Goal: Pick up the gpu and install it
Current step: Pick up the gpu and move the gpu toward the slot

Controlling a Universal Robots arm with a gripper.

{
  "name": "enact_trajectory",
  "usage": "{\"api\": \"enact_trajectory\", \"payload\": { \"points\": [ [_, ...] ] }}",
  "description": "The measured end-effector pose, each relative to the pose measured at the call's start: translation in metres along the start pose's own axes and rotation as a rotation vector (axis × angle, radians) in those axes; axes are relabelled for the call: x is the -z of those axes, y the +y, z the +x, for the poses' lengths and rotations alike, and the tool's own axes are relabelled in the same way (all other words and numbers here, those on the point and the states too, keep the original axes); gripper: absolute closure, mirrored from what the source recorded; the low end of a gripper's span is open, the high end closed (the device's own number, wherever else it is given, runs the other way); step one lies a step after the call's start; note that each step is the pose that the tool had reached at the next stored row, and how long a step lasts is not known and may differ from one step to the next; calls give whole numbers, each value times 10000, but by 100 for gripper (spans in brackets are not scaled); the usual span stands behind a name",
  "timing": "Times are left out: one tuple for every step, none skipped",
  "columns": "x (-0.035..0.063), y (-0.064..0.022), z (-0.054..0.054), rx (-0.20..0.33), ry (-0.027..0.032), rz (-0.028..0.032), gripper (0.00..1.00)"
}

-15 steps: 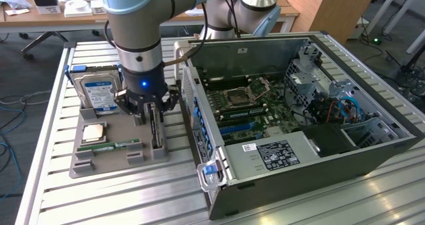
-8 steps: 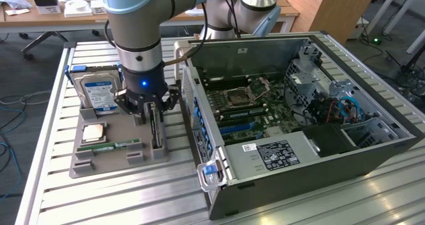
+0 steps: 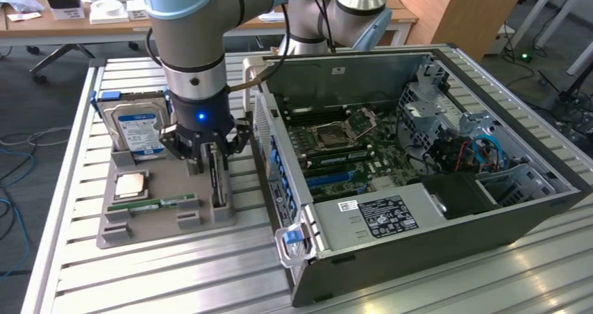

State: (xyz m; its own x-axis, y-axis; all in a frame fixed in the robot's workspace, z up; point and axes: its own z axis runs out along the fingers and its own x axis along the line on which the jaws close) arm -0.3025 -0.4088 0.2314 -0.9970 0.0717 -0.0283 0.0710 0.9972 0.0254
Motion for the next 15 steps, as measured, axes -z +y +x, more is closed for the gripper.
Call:
{"api": "enact_trajectory", "payload": {
  "points": [
    [0,0,0,1,0,0,53],
    [0,0,1,-1,-1,0,53],
    [0,0,1,-1,0,0,53],
    [0,0,2,-2,0,0,53],
    [0,0,1,-1,0,0,53],
    [0,0,1,-1,0,0,53],
    [0,0,2,-1,0,0,53],
    [0,0,2,-2,0,0,54],
    [0,0,1,-1,0,0,54],
    [0,0,1,-1,0,0,61],
    [0,0,1,-1,0,0,61],
    [0,0,1,-1,0,0,61],
    [0,0,1,-1,0,0,61],
    [0,0,2,-1,0,-1,61],
    [0,-5,2,-2,0,0,61]
  ]
}}
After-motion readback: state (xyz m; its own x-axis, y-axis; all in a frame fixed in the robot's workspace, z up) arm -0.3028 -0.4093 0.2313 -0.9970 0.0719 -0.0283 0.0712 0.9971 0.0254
